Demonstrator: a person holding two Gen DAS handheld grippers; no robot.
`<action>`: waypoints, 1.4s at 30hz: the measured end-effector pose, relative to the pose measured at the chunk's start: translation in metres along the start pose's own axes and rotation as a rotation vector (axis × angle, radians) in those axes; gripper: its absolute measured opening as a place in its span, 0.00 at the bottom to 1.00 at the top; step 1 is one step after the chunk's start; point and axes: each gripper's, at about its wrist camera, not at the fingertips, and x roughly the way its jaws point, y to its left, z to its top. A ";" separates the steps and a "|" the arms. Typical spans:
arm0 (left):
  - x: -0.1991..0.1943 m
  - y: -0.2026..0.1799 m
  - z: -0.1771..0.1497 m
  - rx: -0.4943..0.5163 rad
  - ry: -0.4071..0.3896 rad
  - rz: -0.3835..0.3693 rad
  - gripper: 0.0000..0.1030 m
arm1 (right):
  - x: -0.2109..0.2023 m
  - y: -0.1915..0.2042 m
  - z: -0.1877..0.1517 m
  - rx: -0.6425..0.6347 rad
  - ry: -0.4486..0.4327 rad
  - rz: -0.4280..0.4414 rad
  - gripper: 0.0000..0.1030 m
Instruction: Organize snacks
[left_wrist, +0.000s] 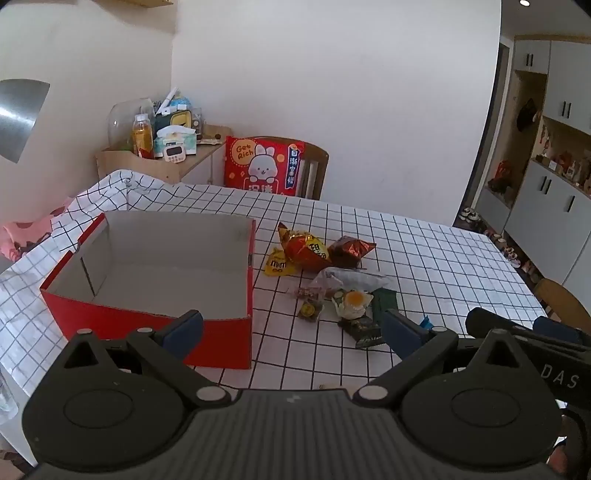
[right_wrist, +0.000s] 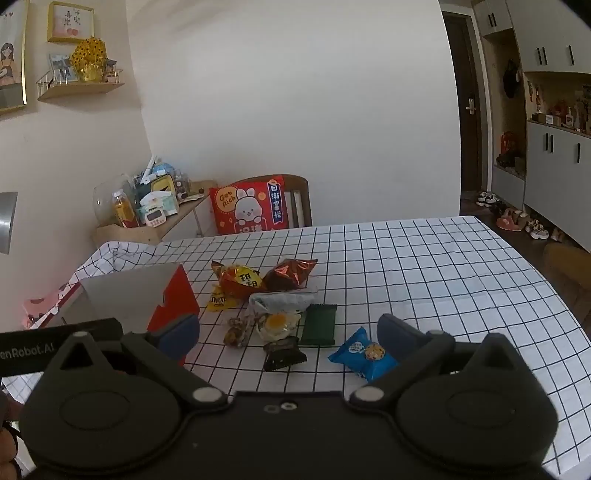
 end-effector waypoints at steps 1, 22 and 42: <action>0.000 0.000 -0.001 -0.002 0.004 0.000 1.00 | 0.000 0.000 0.000 -0.001 0.001 -0.001 1.00; -0.010 -0.002 -0.002 0.009 -0.015 0.010 1.00 | -0.007 0.003 -0.002 -0.021 -0.016 -0.010 1.00; -0.007 -0.001 0.001 0.008 0.007 0.016 1.00 | -0.007 0.009 0.002 -0.047 -0.002 -0.027 1.00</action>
